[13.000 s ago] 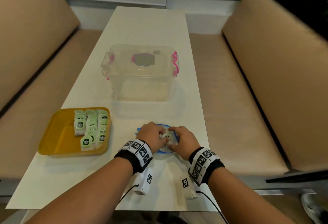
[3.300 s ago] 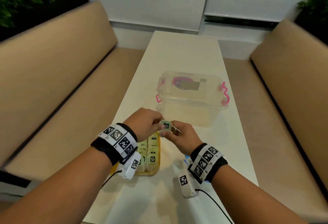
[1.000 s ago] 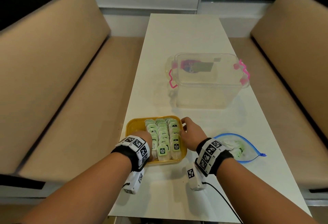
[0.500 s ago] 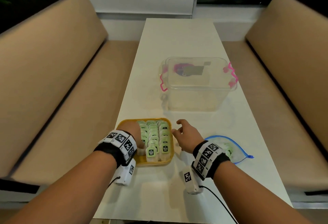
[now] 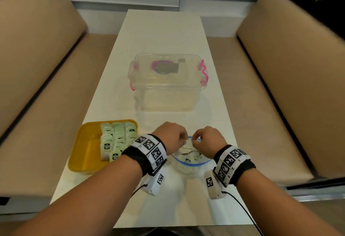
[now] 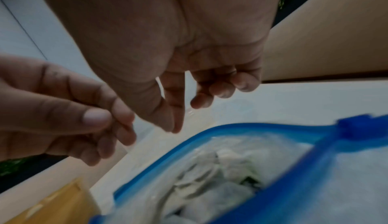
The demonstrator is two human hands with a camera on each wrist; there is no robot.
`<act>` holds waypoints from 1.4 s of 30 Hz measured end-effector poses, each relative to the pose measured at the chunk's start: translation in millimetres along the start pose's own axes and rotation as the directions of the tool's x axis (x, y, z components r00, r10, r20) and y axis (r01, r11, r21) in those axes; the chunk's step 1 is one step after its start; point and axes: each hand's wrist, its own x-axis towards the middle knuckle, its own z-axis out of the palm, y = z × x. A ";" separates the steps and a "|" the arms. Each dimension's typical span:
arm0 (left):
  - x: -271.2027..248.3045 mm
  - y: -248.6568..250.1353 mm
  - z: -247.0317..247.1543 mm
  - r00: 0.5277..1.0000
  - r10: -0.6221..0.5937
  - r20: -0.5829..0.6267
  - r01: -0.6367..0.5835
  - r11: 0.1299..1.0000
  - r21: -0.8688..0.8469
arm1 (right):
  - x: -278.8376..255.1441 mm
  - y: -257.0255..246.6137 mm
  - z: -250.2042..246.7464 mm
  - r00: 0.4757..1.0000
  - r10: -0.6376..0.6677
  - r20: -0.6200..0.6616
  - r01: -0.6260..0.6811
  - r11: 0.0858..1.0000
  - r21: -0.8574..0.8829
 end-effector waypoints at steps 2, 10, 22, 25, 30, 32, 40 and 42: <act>13.0 9.2 21.5 0.998 -0.020 0.063 0.018 0.999 0.034 | -3.6 17.0 3.0 0.996 0.044 0.071 -0.038 0.995 -0.095; 37.5 1.6 68.9 0.977 -0.180 0.115 0.169 0.981 0.098 | -2.2 49.4 20.4 0.973 0.007 0.231 0.009 0.997 -0.071; 35.6 17.8 80.8 0.979 -0.201 -0.034 0.203 0.976 0.073 | 1.8 65.5 19.9 0.974 -0.151 0.168 0.134 0.985 0.112; 29.5 15.1 71.1 0.981 -0.163 -0.108 0.152 0.983 -0.099 | 1.5 69.6 17.2 0.980 -0.179 0.088 0.167 0.977 0.131; 23.6 12.2 60.1 0.946 -0.135 -0.294 0.023 0.934 -0.356 | 2.5 69.2 9.6 0.961 -0.257 -0.099 0.273 0.933 0.233; 24.8 11.7 60.2 0.936 -0.135 -0.326 -0.012 0.912 -0.410 | 3.6 66.7 6.9 0.944 -0.285 -0.165 0.324 0.894 0.309; 23.6 17.5 55.2 0.940 -0.091 -0.330 -0.065 0.898 -0.435 | 2.6 59.9 -1.6 0.953 -0.290 -0.084 0.293 0.821 0.491; 23.0 16.8 51.8 0.926 -0.101 -0.363 -0.054 0.917 -0.394 | 4.2 61.1 -1.2 0.967 -0.232 -0.104 0.252 0.815 0.522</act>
